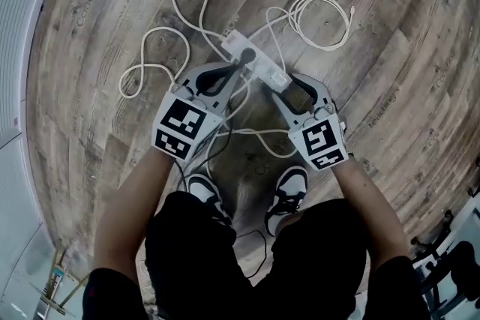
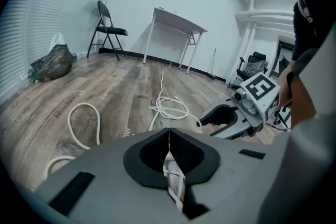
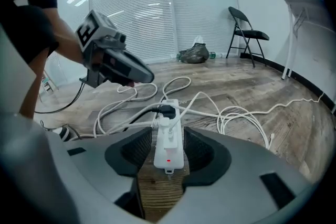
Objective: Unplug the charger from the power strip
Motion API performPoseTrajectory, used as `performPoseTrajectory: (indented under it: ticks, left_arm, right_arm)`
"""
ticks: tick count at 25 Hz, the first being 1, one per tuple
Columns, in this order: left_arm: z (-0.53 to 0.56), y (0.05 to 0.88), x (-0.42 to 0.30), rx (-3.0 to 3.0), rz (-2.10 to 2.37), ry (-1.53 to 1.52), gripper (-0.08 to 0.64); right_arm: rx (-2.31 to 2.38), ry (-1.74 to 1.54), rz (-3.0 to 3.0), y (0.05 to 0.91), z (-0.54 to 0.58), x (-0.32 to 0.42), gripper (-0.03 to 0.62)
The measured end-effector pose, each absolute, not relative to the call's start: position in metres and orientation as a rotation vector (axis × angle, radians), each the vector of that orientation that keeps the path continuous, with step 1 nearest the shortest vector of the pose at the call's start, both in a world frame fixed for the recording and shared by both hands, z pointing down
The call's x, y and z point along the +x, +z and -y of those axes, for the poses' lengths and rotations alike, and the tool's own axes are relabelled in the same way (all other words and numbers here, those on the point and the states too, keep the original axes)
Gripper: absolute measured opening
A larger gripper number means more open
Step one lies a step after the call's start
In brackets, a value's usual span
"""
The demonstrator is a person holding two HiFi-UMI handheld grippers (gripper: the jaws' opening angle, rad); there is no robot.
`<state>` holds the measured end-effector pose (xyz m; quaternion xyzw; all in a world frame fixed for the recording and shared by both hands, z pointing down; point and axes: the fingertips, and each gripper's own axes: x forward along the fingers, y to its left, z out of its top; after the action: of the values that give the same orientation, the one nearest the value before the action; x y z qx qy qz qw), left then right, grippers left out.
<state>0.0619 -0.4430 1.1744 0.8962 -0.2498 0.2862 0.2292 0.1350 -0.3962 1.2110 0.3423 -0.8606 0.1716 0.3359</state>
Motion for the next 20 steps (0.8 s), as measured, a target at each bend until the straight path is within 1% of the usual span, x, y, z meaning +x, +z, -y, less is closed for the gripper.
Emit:
performPoseTrajectory:
  ticks: [3, 8, 9, 10, 11, 20]
  left_arm:
    - [0.454, 1.206, 0.074, 2.442, 0.666, 0.809, 0.023]
    - [0.458, 1.237, 0.079, 2.440, 0.620, 0.891, 0.023]
    - [0.458, 1.240, 0.079, 2.443, 0.611, 0.902, 0.023]
    - [0.457, 1.241, 0.078, 2.447, 0.603, 0.909, 0.023]
    - [0.457, 1.243, 0.078, 2.448, 0.595, 0.912, 0.023]
    - [0.456, 1.251, 0.078, 2.455, 0.582, 0.916, 0.023]
  right_arm:
    - [0.875, 0.408, 2.249, 1.233, 0.399, 0.132, 0.181]
    - [0.922, 0.401, 2.261, 1.246, 0.405, 0.129, 0.178]
    - [0.930, 0.398, 2.258, 1.247, 0.405, 0.129, 0.163]
    - [0.938, 0.391, 2.258, 1.247, 0.406, 0.129, 0.122]
    - [0.944, 0.381, 2.256, 1.247, 0.406, 0.130, 0.113]
    - [0.931, 0.350, 2.258, 1.242, 0.408, 0.130, 0.107]
